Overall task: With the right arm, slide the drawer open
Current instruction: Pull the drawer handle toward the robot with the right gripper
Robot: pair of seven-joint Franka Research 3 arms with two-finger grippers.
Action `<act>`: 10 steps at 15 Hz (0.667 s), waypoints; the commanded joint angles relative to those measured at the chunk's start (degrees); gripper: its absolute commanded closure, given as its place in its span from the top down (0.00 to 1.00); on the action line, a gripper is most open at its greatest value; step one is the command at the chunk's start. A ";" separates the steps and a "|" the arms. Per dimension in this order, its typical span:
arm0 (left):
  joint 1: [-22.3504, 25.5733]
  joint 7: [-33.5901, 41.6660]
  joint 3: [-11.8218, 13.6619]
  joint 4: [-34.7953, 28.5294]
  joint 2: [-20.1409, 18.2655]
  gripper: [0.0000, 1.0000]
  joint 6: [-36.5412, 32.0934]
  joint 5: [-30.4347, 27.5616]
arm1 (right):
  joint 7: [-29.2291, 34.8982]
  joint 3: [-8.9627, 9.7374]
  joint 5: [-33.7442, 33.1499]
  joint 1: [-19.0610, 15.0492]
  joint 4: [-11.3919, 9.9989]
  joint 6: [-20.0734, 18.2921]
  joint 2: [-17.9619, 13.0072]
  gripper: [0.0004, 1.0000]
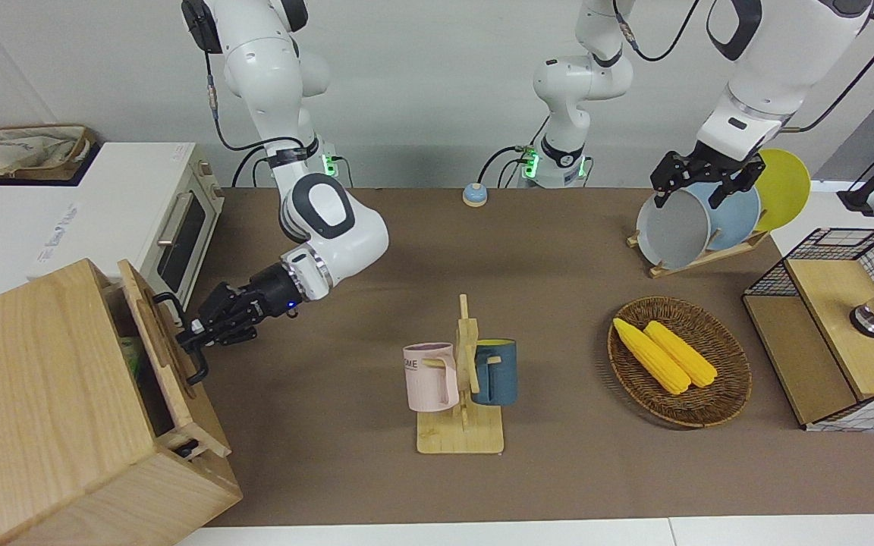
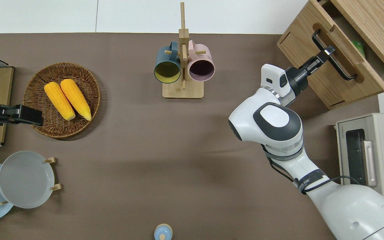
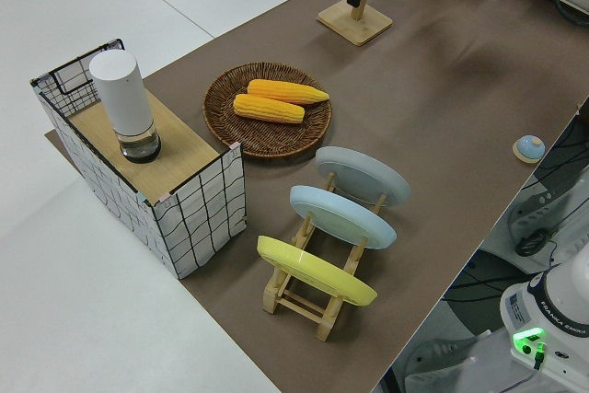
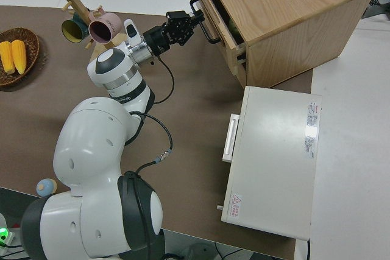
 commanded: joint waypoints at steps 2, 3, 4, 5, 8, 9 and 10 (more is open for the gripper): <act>-0.39 -0.60 0.02 0.49 -0.25 0.99 -1.03 1.02 | -2.13 0.55 4.21 4.85 0.71 -4.70 -0.17 0.00; -0.39 -0.60 0.02 0.58 -0.25 0.99 -1.03 1.02 | -2.22 0.54 5.10 5.73 0.71 -5.84 -0.17 0.00; -0.39 -0.60 0.02 0.58 -0.25 0.99 -1.03 1.02 | -2.31 0.63 5.71 6.69 0.71 -7.33 -0.17 0.00; -0.39 -0.60 0.02 0.49 -0.25 0.99 -1.03 1.02 | -2.57 0.63 6.77 7.83 0.80 -8.65 -0.17 0.00; -0.39 -0.60 0.02 0.58 -0.25 0.99 -1.03 1.02 | -2.66 0.63 9.40 10.47 0.89 -11.11 -0.17 0.00; -0.39 -0.60 0.02 0.49 -0.25 0.99 -1.03 1.02 | -2.66 0.63 9.93 11.44 0.98 -12.43 -0.17 0.00; -0.39 -0.60 0.02 0.49 -0.25 0.99 -1.03 1.02 | -2.92 0.63 10.98 12.32 1.15 -13.14 -0.17 0.00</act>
